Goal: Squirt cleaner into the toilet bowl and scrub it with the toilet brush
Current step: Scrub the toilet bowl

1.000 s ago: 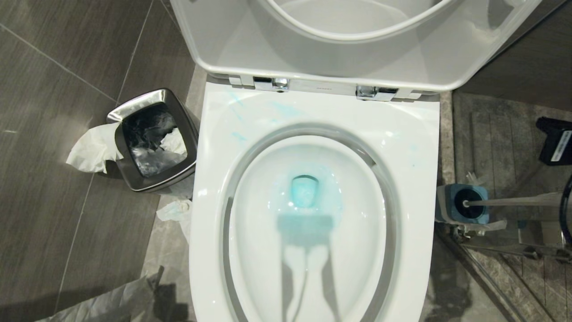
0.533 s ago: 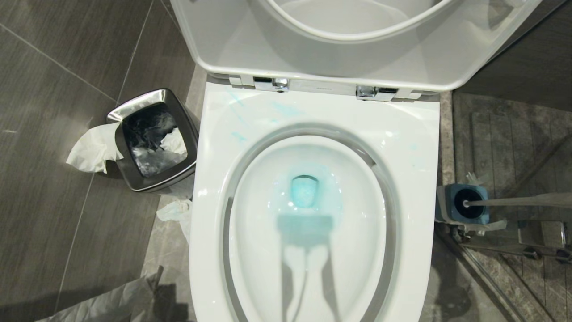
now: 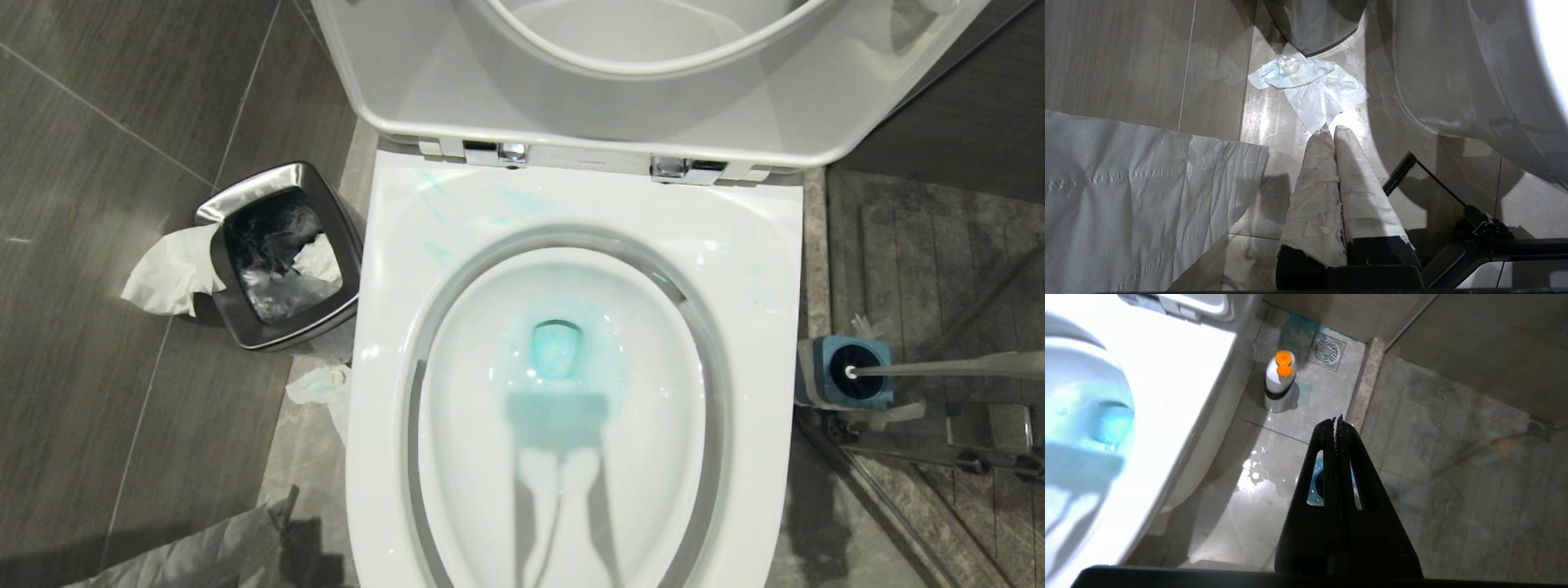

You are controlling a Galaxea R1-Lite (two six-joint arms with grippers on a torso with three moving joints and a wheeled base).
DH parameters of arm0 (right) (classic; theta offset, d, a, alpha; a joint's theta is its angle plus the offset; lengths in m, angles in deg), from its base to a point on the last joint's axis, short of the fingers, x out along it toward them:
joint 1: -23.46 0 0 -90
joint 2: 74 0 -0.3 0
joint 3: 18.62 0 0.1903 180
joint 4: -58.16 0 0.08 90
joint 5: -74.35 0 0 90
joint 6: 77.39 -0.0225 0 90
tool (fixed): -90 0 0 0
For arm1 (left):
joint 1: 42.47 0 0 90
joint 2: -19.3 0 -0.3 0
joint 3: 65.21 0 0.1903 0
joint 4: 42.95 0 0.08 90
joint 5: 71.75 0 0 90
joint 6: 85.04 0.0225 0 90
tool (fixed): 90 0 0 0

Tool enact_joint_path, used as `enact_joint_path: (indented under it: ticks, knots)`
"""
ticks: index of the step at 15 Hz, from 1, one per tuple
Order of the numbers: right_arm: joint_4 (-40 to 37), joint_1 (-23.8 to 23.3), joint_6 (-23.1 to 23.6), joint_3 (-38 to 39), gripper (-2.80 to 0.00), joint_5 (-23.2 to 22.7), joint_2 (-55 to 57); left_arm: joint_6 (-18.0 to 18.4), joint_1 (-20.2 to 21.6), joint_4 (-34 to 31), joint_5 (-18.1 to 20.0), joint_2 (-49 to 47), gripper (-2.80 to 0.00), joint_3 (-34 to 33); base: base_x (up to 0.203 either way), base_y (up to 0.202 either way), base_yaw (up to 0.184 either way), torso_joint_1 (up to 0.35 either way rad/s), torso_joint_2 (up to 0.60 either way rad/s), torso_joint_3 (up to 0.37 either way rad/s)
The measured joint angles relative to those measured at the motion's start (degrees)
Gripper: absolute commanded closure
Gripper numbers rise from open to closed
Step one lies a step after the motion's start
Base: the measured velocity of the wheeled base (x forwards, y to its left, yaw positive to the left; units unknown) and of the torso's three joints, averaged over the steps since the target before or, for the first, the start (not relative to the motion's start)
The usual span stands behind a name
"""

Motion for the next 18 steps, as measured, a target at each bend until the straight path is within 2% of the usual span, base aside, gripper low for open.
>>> enact_joint_path:
  ticks: [3,6,10,13,16,18]
  knots:
    - [-1.27,-2.55,0.19,7.10,0.00,-0.62,-7.81,0.02,0.00,0.00,0.00,0.00,0.00,0.00,0.000,0.000,0.000,0.000,0.00,0.000]
    - [-5.20,-3.45,0.20,10.99,0.00,-0.31,-12.95,0.01,-0.02,0.00,-0.02,0.00,0.00,0.00,0.000,0.000,0.000,0.000,0.00,0.000]
    - [-5.95,-3.94,-0.30,12.82,0.00,-0.15,-14.99,-0.03,-0.02,0.00,0.00,0.00,0.00,0.00,0.000,0.000,0.000,0.000,0.00,0.000]
    - [-8.09,-3.95,-3.19,14.24,0.00,-0.06,-13.60,0.02,0.00,0.02,0.00,0.00,0.00,0.00,0.000,0.000,0.000,0.000,0.00,0.000]
    - [-6.07,-3.95,-4.38,17.93,0.00,0.01,-10.81,-0.01,-0.02,0.02,-0.01,0.00,0.00,0.00,0.000,0.000,0.000,0.000,0.00,0.000]
    - [0.28,-3.95,-4.76,21.98,0.00,0.31,-8.65,0.01,-0.02,0.01,0.00,0.00,0.00,0.00,0.000,0.000,0.000,0.000,0.00,0.000]
